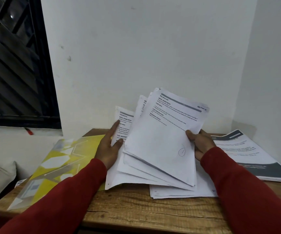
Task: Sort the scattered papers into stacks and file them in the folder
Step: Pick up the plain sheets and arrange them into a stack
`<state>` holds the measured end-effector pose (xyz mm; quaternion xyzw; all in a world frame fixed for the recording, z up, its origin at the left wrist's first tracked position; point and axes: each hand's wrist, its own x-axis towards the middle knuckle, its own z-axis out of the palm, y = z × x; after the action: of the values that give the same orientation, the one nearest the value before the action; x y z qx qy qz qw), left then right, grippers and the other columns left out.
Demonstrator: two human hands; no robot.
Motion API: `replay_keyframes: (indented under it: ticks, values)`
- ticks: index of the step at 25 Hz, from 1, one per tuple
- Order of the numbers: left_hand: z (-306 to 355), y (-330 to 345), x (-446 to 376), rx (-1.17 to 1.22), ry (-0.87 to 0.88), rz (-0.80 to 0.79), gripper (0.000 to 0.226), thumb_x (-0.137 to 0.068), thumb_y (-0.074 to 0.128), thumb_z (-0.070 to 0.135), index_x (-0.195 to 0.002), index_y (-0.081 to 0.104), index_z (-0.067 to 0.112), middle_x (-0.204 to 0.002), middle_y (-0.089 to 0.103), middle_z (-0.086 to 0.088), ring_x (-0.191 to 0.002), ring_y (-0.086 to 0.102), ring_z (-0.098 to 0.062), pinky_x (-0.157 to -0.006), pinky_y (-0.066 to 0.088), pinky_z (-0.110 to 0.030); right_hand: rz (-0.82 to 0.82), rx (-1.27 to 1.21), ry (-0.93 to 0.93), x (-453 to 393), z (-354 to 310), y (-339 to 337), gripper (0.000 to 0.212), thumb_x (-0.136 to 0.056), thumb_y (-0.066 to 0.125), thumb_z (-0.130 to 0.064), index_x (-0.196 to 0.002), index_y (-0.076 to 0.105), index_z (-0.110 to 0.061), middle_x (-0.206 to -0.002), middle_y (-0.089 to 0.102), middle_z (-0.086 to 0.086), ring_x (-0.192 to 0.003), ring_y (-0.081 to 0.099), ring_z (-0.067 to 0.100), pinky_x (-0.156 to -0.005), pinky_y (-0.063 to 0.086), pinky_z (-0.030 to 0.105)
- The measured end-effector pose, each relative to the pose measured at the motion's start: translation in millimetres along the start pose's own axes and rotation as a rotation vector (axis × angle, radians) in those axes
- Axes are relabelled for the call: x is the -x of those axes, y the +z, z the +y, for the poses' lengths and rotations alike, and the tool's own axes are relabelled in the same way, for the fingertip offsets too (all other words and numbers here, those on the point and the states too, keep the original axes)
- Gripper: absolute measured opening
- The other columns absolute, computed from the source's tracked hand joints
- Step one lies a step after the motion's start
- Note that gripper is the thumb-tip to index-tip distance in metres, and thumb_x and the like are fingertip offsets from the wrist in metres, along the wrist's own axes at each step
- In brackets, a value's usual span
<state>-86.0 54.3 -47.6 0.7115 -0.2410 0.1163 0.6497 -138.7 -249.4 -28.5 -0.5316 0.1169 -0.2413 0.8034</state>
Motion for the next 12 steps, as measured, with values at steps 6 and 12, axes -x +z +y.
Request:
replay_keyframes:
  ticks: [6, 12]
  values:
    - [23, 7, 10, 0.286, -0.241, -0.079, 0.028, -0.097, 0.054, 0.021, -0.085, 0.079, 0.017, -0.088, 0.077, -0.005, -0.093, 0.07, -0.025, -0.074, 0.051, -0.028, -0.155, 0.061, 0.027, 9, 7, 12, 0.033, -0.093, 0.058, 0.004, -0.124, 0.06, -0.004, -0.115, 0.071, 0.014, -0.095, 0.069, 0.032, -0.08, 0.06, 0.042]
    - [20, 2, 6, 0.313, -0.316, -0.063, 0.035, -0.097, 0.057, 0.039, -0.106, 0.073, 0.009, -0.103, 0.076, -0.011, -0.099, 0.072, -0.028, -0.087, 0.054, -0.036, -0.2, 0.085, 0.029, 8, 10, 14, 0.033, -0.092, 0.06, 0.005, -0.122, 0.061, -0.006, -0.112, 0.073, 0.014, -0.097, 0.07, 0.033, -0.089, 0.057, 0.048]
